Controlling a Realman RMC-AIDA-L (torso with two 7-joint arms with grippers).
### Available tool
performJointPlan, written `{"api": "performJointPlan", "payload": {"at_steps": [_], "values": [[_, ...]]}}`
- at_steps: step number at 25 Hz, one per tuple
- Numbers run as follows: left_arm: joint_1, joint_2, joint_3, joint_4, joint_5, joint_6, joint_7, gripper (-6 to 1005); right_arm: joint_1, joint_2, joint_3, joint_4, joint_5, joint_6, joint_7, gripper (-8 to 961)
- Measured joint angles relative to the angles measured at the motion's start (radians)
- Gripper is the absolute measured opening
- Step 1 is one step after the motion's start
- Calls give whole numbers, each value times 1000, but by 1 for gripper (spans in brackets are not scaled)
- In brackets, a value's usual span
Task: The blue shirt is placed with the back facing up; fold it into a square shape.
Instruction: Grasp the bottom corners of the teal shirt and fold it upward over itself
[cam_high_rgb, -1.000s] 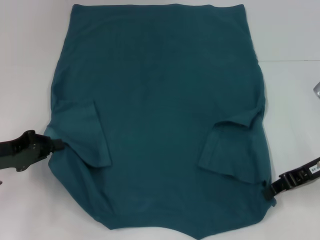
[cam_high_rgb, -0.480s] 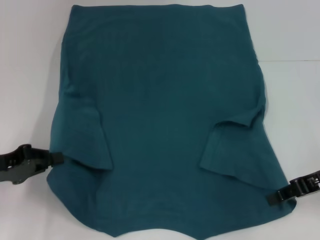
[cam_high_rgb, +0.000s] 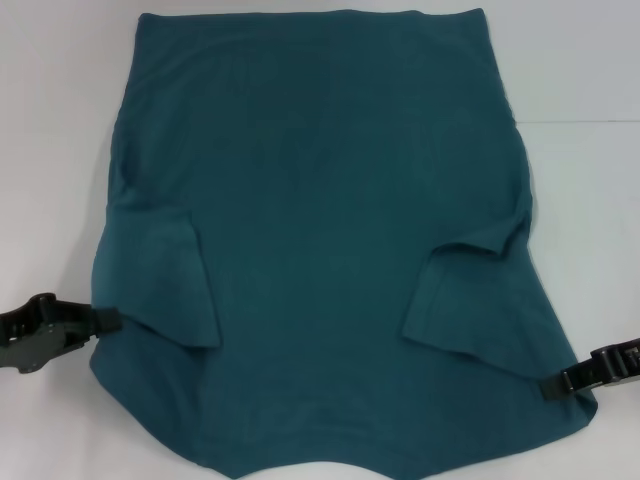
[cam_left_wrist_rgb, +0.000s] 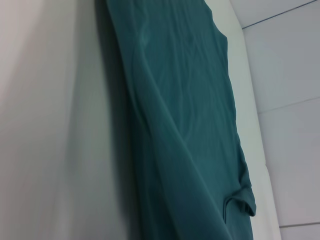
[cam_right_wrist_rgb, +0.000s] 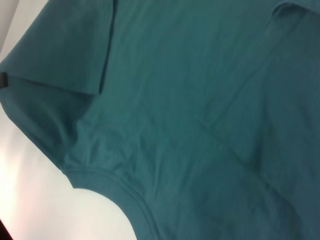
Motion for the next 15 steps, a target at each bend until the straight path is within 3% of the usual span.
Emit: {"api": "performJointPlan", "payload": {"at_steps": [6, 10, 12, 15], "values": [[-2, -1, -1, -6, -2, -7, 0, 21, -13, -4, -4, 0, -22, 0, 5, 138], [-2, -1, -2, -7, -2, -7, 0, 22, -31, -21, -7, -3, -30, -6, 6, 195], [-4, -1, -2, -8, -2, -7, -1, 23, -47, -41, -5, -14, -52, -11, 18, 402], [-6, -1, 0, -11, -2, -14, -4, 23, -59, -46, -2, -28, -58, -9, 28, 531]]}}
